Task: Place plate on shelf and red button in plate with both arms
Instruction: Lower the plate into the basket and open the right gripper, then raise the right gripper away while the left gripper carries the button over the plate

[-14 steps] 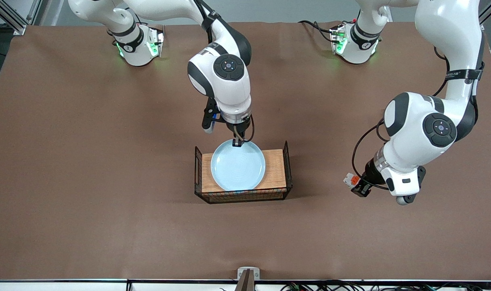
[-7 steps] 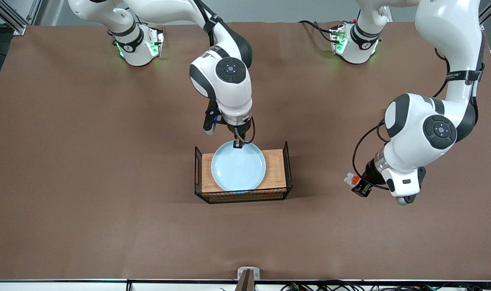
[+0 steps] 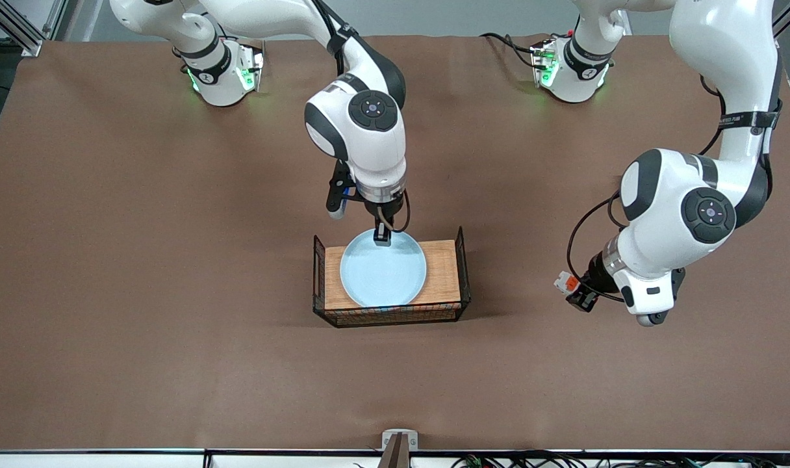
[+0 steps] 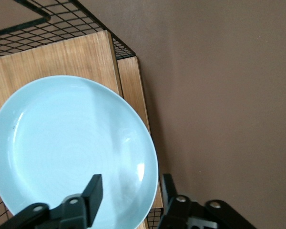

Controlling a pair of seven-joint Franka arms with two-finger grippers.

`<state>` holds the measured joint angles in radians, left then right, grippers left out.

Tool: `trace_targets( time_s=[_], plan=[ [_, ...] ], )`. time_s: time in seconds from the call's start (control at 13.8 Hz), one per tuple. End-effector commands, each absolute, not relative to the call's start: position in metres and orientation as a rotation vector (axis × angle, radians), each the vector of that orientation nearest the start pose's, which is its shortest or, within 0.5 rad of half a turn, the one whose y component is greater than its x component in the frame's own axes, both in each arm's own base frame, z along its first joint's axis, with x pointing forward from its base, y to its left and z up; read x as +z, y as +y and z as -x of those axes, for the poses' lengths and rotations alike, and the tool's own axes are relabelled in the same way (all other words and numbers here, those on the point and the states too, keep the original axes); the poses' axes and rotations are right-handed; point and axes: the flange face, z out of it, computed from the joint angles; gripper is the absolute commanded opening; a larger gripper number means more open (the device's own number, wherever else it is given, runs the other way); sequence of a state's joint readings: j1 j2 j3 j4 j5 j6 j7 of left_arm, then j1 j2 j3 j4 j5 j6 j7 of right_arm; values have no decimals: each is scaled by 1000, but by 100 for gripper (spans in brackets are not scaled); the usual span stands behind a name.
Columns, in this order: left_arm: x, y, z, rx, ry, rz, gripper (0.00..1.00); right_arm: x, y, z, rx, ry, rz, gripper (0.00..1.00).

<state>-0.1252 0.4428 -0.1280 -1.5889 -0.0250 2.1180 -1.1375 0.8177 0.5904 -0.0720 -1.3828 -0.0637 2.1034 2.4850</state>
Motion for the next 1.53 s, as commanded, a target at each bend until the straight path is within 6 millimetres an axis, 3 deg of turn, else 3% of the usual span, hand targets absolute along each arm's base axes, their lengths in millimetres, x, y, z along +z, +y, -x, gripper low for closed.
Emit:
trace_targets(
  time_s=[0.0,0.29,0.44,0.73,1.02,1.24,1.45],
  plan=[
    [419,-167,-657,5,-1433,2928,26,385,503,-540,-167,2259,1966,100],
    [442,-199,-643,93,-1547,2951,30,414,484,-556,-152,2171,2144,100],
    [454,-218,-639,108,-1683,2898,30,431,467,-565,-35,2111,2247,100],
    [481,-260,-632,130,-1930,2788,30,471,424,-574,27,1807,2585,100],
    [486,-320,-614,143,-1986,2750,30,518,351,-587,130,1437,2805,100],
    [481,-363,-611,147,-2047,2707,30,545,279,-592,229,1210,2880,100],
    [466,-398,-607,161,-2090,2659,30,567,192,-591,259,889,2980,100]
  ],
)
